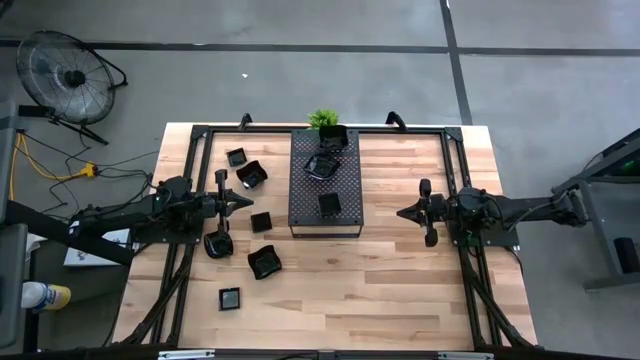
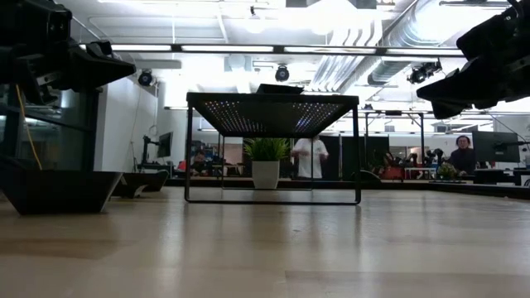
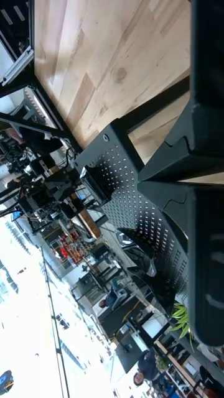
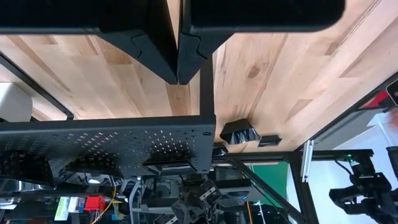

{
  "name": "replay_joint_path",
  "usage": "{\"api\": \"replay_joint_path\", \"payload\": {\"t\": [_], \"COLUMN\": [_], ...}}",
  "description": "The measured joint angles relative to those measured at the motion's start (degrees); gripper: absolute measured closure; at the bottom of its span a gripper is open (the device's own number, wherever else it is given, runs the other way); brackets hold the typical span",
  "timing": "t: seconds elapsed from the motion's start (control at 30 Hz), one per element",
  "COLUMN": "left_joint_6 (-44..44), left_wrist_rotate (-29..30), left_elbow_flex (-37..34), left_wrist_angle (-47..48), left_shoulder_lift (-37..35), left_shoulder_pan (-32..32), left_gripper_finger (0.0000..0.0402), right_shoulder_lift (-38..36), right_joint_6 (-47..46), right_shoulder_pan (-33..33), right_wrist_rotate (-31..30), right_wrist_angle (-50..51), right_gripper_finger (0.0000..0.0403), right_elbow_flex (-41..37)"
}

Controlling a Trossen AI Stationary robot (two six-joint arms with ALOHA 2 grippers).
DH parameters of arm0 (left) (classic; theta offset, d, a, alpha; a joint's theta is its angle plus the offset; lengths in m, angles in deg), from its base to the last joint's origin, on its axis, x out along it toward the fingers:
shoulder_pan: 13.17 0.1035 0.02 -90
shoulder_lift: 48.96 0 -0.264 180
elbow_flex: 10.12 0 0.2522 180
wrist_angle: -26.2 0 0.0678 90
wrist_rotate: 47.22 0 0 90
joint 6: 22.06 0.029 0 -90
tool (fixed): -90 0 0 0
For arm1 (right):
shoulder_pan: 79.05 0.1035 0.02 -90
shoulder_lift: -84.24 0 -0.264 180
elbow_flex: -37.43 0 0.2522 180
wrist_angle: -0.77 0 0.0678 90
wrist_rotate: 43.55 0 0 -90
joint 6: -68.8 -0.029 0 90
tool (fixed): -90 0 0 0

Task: Pick & Place Mini shaped plates
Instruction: Stack the distorted square plate on top of the distorted square plate on the shelf

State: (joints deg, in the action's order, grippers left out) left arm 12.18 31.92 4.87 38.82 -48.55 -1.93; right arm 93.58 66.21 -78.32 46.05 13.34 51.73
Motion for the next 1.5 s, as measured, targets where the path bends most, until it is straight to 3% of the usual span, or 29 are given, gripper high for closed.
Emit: {"api": "replay_joint_path", "payload": {"t": [0.93, 1.33, 1.5], "left_joint_6": [-5.2, -11.9, -12.7], "left_wrist_rotate": [-2.1, 9.1, 9.3], "left_elbow_flex": [0.0, 0.5, 6.1], "left_wrist_angle": [-3.2, 0.9, 7.8], "left_shoulder_lift": [0.0, 2.0, 6.8], "left_shoulder_pan": [0.0, 0.0, 0.0], "left_gripper_finger": [0.0400, 0.0388, 0.0360], "right_shoulder_lift": [0.0, 0.0, 0.0], "right_joint_6": [0.0, 0.0, 0.0], "right_shoulder_pan": [0.0, 0.0, 0.0], "right_wrist_rotate": [0.0, 0.0, 0.0], "right_wrist_angle": [0.0, 0.0, 0.0], "right_gripper_finger": [0.0395, 0.0397, 0.0397], "right_elbow_flex": [0.0, 0.0, 0.0]}}
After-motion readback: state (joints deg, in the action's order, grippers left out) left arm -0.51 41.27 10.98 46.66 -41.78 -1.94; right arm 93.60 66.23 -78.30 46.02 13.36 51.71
